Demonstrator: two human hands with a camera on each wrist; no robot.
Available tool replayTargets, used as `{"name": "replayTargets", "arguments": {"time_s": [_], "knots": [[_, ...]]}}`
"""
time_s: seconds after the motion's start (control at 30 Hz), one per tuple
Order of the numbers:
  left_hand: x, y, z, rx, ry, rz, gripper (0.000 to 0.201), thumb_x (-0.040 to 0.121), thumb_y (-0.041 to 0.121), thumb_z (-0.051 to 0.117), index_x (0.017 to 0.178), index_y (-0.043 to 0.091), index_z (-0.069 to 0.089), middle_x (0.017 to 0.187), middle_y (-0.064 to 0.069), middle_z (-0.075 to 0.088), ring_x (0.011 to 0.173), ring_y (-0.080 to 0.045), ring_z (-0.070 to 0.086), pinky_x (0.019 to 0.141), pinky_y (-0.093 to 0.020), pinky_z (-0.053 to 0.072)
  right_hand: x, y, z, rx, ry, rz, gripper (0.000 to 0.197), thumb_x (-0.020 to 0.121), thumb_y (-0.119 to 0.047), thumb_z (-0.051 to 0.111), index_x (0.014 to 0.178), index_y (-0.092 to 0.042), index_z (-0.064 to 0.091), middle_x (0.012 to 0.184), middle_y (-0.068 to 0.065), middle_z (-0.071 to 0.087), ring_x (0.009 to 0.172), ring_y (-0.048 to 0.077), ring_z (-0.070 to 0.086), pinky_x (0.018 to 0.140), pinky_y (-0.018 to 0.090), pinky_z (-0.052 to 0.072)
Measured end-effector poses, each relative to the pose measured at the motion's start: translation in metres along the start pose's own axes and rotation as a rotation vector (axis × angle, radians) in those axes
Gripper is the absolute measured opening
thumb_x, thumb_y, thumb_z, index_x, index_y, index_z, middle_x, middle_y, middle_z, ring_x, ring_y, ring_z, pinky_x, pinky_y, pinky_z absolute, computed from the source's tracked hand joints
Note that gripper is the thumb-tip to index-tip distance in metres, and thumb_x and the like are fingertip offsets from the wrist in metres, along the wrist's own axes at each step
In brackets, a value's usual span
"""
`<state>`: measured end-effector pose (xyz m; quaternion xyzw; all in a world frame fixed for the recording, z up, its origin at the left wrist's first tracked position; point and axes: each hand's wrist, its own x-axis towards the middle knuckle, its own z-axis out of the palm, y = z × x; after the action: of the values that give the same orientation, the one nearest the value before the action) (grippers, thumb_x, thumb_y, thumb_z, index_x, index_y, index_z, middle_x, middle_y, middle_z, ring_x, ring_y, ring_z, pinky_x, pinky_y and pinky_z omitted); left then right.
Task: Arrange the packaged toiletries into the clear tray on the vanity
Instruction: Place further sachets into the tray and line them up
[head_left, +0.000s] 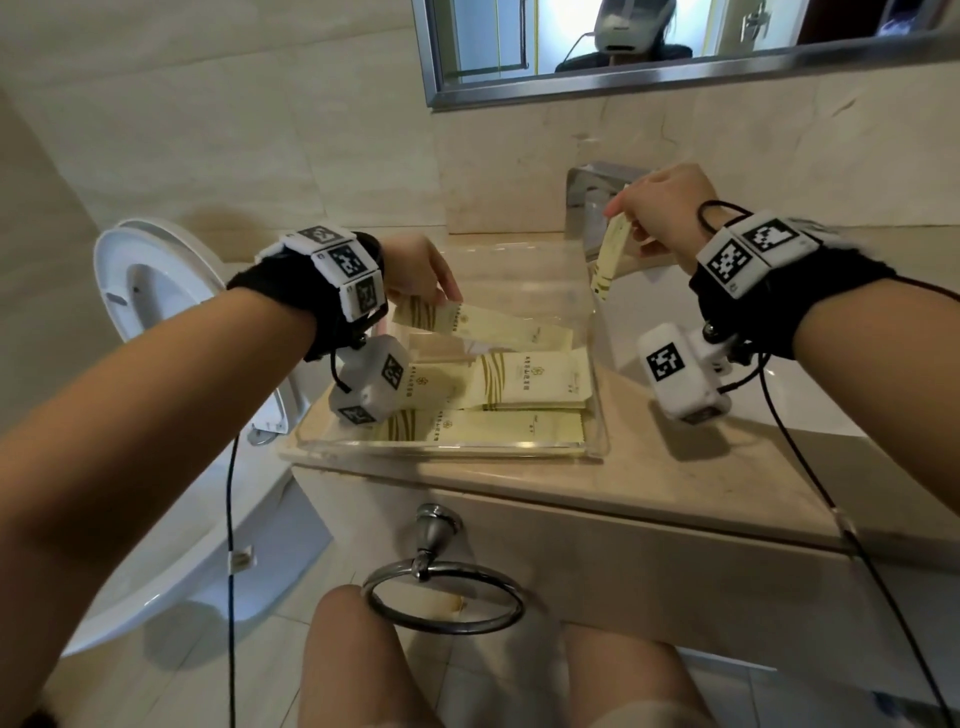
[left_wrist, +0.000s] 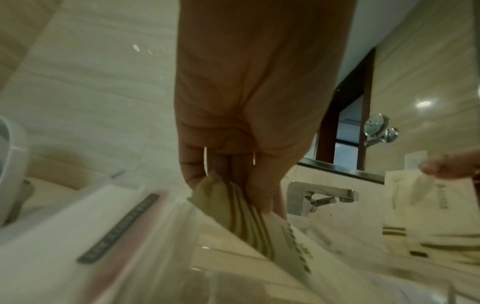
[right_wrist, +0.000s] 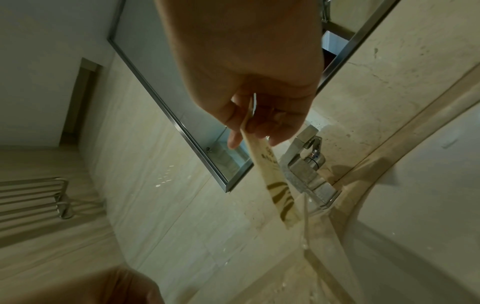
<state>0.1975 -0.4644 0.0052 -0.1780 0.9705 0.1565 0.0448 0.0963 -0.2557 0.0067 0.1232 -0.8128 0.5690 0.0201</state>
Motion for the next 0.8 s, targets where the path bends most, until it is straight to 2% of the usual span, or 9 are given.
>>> {"name": "replayTargets", "arguments": {"time_s": [0.13, 0.23, 0.3, 0.37, 0.47, 0.57, 0.67, 0.8], "knots": [[0.000, -0.004, 0.004, -0.004, 0.031, 0.045, 0.021, 0.088, 0.008, 0.059, 0.103, 0.016, 0.070, 0.099, -0.002, 0.063, 0.090, -0.015, 0.056, 0.081, -0.027, 0.048, -0.002, -0.001, 0.004, -0.002, -0.014, -0.005, 0.013, 0.082, -0.011, 0.060, 0.092, -0.012, 0.069, 0.066, 0.001, 0.051, 0.056, 0.014, 0.047, 0.048, 0.024, 0.043], [0.000, -0.003, 0.006, -0.044, 0.031, 0.123, 0.022, 0.086, 0.005, 0.059, 0.104, 0.015, 0.068, 0.100, 0.001, 0.063, 0.094, -0.014, 0.056, 0.085, -0.025, 0.043, -0.002, -0.003, 0.007, -0.004, -0.013, -0.002, 0.008, 0.081, -0.011, 0.063, 0.085, -0.013, 0.068, 0.064, 0.001, 0.051, 0.057, 0.014, 0.048, 0.048, 0.024, 0.044], [-0.001, -0.002, 0.006, 0.021, 0.002, 0.173, 0.026, 0.085, 0.006, 0.062, 0.110, 0.014, 0.065, 0.106, 0.001, 0.063, 0.100, -0.015, 0.056, 0.090, -0.024, 0.041, -0.003, -0.005, 0.008, -0.005, -0.019, -0.009, 0.010, 0.081, -0.010, 0.062, 0.088, -0.013, 0.069, 0.064, 0.001, 0.051, 0.056, 0.013, 0.047, 0.048, 0.025, 0.044], [-0.002, -0.002, 0.007, 0.178, -0.021, 0.208, 0.031, 0.084, 0.009, 0.065, 0.115, 0.011, 0.063, 0.113, -0.002, 0.063, 0.106, -0.018, 0.057, 0.091, -0.025, 0.040, -0.004, -0.006, 0.010, -0.005, -0.025, -0.017, 0.015, 0.082, -0.010, 0.062, 0.094, -0.012, 0.070, 0.065, 0.001, 0.050, 0.056, 0.012, 0.047, 0.047, 0.024, 0.044], [-0.003, -0.006, 0.007, 0.356, -0.001, 0.212, 0.026, 0.082, 0.011, 0.068, 0.107, 0.008, 0.066, 0.110, -0.007, 0.066, 0.094, -0.018, 0.057, 0.083, -0.027, 0.043, -0.007, -0.008, 0.011, -0.027, -0.019, -0.038, 0.016, 0.083, -0.010, 0.060, 0.095, -0.014, 0.070, 0.064, 0.000, 0.050, 0.056, 0.011, 0.046, 0.045, 0.022, 0.042], [-0.003, -0.011, 0.009, 0.441, -0.006, 0.183, 0.022, 0.080, 0.014, 0.070, 0.101, 0.008, 0.069, 0.105, -0.010, 0.069, 0.085, -0.016, 0.056, 0.078, -0.027, 0.045, -0.010, -0.011, 0.014, -0.037, -0.010, -0.077, 0.016, 0.083, -0.010, 0.057, 0.080, -0.017, 0.070, 0.065, -0.002, 0.052, 0.057, 0.011, 0.047, 0.042, 0.020, 0.041], [-0.003, -0.014, 0.011, 0.473, -0.058, 0.133, 0.027, 0.077, 0.019, 0.074, 0.102, 0.010, 0.068, 0.104, -0.010, 0.069, 0.087, -0.020, 0.060, 0.079, -0.028, 0.047, -0.014, -0.016, 0.018, -0.050, 0.009, -0.117, 0.022, 0.084, -0.010, 0.052, 0.087, -0.018, 0.072, 0.068, -0.003, 0.055, 0.055, 0.010, 0.047, 0.037, 0.016, 0.042], [-0.004, -0.015, 0.014, 0.424, -0.094, 0.148, 0.034, 0.075, 0.015, 0.076, 0.106, 0.010, 0.065, 0.109, -0.007, 0.066, 0.098, -0.023, 0.063, 0.086, -0.031, 0.049, -0.019, -0.024, 0.027, -0.026, 0.009, -0.155, 0.024, 0.084, -0.009, 0.050, 0.088, -0.016, 0.073, 0.067, -0.004, 0.054, 0.055, 0.007, 0.045, 0.044, 0.019, 0.039]]}}
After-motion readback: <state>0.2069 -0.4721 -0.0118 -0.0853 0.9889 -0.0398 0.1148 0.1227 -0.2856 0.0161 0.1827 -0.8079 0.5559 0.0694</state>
